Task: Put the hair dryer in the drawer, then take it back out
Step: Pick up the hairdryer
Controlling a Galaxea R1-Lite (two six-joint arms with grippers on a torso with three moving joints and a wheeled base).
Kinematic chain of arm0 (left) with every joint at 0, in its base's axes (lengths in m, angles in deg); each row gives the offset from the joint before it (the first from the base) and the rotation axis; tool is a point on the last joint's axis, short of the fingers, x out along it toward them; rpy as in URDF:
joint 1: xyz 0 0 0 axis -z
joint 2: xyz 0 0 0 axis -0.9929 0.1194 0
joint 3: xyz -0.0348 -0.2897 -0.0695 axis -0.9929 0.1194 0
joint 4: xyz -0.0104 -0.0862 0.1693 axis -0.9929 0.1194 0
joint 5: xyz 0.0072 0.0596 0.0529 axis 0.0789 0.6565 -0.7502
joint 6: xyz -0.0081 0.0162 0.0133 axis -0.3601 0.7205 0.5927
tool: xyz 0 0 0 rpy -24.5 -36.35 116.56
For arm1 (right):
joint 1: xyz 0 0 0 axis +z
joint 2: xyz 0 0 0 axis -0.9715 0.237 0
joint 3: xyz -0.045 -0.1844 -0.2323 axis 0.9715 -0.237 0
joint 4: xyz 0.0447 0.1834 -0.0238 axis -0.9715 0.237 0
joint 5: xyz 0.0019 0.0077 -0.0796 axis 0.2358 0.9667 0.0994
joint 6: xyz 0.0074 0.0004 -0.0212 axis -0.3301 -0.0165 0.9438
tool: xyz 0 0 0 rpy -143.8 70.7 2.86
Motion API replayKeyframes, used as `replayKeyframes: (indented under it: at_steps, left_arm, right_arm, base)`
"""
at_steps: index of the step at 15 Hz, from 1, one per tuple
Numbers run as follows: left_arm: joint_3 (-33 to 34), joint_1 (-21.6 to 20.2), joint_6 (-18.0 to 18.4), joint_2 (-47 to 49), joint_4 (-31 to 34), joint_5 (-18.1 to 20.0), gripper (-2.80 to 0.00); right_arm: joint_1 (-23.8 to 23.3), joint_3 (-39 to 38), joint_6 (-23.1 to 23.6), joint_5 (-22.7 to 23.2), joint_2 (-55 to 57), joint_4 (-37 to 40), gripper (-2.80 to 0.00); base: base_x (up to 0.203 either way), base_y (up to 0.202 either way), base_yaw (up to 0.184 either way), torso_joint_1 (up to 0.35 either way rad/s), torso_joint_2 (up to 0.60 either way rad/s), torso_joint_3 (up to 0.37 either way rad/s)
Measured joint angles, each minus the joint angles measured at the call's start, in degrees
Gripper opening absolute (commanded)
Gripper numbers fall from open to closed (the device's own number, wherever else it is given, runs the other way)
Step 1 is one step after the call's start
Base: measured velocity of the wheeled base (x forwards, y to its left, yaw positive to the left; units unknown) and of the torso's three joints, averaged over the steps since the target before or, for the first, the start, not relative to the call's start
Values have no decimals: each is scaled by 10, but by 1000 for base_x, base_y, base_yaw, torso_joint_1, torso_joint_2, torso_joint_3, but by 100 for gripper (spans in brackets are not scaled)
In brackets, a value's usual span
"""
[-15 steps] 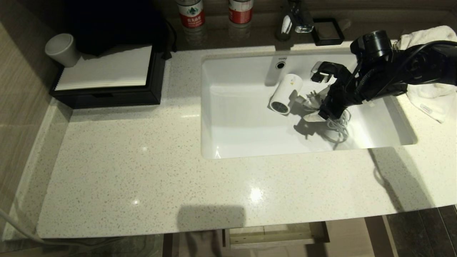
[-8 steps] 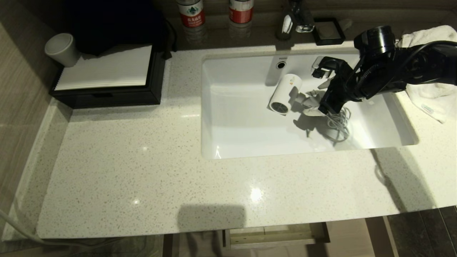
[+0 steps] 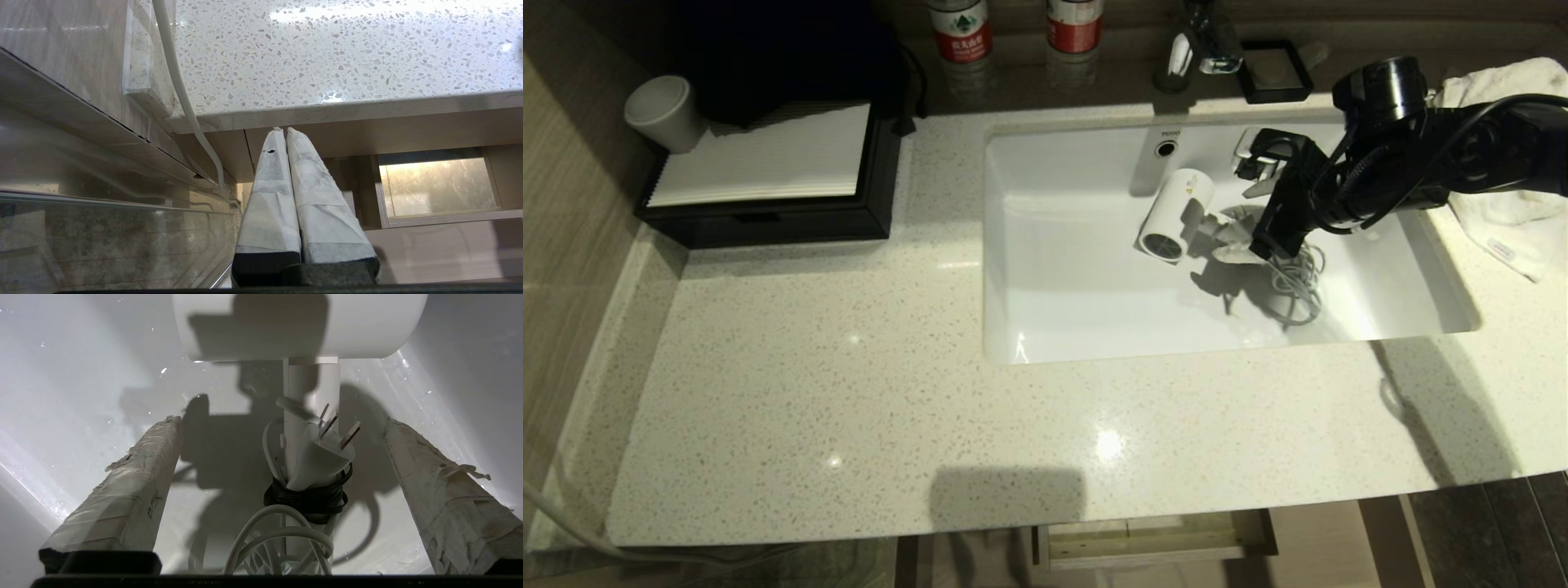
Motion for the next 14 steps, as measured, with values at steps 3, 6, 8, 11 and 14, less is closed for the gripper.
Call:
replayKeyframes:
  at_steps: [3,6,8,11,14]
  left_arm:
    - [0,0,0,0,0,0,-280]
    - [0,0,0,0,0,0,-280]
    - [0,0,0,0,0,0,-280]
    - [0,0,0,0,0,0,-280]
    - [0,1,0,0,0,0,-280]
  right_arm:
    - [0,0,3,-2,6,6,0]
    - [-1,0,2,-5,16,14,0]
    - [0,0,2,-4,23,11,0]
    - [-1,0,-2,-7,35,9,0]
    - [-1,0,-8,-8,39,13,0]
  base:
    - [0,0,0,0,0,0]
    - [0,0,0,0,0,0]
    - [0,0,0,0,0,0]
    - [0,0,0,0,0,0]
    - [0,0,0,0,0,0]
